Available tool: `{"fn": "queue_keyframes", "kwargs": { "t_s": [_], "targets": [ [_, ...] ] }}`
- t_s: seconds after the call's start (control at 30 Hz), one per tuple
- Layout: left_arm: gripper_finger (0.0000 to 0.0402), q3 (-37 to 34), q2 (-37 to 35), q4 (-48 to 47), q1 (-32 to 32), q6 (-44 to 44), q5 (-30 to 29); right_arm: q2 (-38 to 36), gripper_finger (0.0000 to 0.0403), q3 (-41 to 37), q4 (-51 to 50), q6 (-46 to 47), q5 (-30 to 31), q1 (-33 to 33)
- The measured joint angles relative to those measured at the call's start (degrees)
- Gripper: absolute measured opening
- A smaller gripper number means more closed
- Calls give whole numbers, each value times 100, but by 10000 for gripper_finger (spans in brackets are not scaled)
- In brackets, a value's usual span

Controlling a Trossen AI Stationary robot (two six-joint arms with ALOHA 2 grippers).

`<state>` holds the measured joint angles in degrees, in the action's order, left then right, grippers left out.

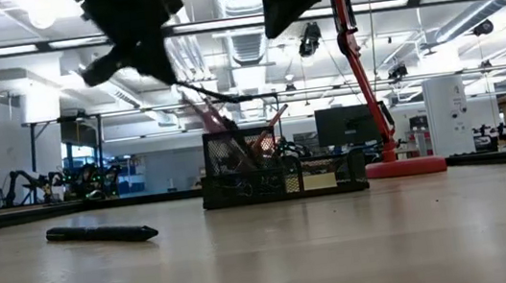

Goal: Pick and place office supplies into organizer
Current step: Put the top black pen into the black desk organizer

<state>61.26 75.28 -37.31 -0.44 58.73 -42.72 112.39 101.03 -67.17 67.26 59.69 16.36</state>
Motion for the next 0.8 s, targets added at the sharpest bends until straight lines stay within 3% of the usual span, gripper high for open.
{"fn": "queue_keyframes", "kwargs": {
  "t_s": [0.17,0.43,0.6,0.8],
  "targets": [
    [17,328,332,25,5,848,-303,-78,13,0,-41,361,494,38],
    [17,393,865,116,12,1983,-870,-219,13,-2,-767,686,692,37],
    [18,385,1267,207,8,2122,-850,-284,13,-2,-1538,1215,815,17],
    [18,387,1681,659,-1,2122,-851,-331,13,-19,-1813,1197,830,-58]
  ]
}}
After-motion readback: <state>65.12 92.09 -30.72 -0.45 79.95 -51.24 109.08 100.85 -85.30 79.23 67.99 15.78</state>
